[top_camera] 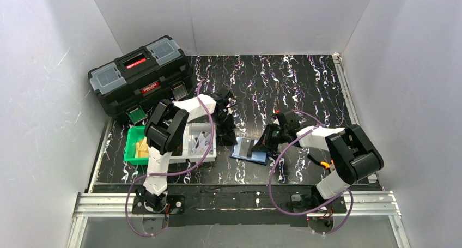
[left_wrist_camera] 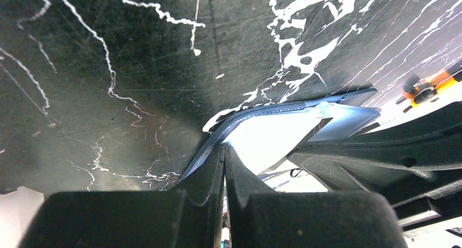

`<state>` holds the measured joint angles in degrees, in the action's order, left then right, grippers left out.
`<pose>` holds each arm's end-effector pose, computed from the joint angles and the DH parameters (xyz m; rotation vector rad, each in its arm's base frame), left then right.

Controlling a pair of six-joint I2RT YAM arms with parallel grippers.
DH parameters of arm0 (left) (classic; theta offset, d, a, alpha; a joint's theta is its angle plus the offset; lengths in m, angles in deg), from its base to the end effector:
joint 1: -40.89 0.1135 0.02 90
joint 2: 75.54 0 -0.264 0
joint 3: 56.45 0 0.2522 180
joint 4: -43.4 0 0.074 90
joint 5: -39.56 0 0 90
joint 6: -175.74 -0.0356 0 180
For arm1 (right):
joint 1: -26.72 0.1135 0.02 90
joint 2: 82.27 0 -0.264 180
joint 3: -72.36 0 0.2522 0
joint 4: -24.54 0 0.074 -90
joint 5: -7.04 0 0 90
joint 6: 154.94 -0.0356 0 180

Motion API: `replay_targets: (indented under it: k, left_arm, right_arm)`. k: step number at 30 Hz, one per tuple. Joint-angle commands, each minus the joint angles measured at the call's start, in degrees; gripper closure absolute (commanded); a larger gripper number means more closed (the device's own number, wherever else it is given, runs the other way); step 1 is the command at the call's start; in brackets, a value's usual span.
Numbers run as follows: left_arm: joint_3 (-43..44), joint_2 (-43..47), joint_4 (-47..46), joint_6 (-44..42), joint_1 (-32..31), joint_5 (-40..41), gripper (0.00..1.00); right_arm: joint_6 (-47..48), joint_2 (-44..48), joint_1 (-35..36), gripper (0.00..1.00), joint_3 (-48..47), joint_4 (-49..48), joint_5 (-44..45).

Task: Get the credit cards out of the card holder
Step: Remove the credit card from the card holder.

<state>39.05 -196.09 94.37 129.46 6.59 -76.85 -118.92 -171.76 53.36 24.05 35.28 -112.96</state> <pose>0.3283 -0.2431 0.1313 0.1572 -2.9386 0.7633 0.2353 0.1379 0.1289 0.3996 2.7101 1.1664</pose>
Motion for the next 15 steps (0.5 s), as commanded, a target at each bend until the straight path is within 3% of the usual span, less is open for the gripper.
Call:
replay_targets:
  k: [1, 4, 6, 15]
  left_arm:
    - [-4.72, -8.12, 0.1, -2.06, -0.98, 17.17, 1.0]
    - [-4.67, -8.13, 0.05, -2.05, -1.0, 17.1, 1.0]
    - [-4.67, -8.04, 0.05, -2.13, -1.0, 17.1, 1.0]
    - [-5.23, -8.04, -0.44, -1.73, -1.03, 16.57, 1.0]
  right_arm:
    - [2.14, -0.24, -0.35, 0.88, 1.05, -0.25, -1.0]
    - [2.5, -2.52, -0.35, 0.74, 0.08, -1.36, -2.74]
    - [2.65, -3.8, -0.44, 0.71, -0.48, -1.74, -3.36]
    - [2.35, -7.07, -0.44, 0.73, -2.46, -2.44, -4.88]
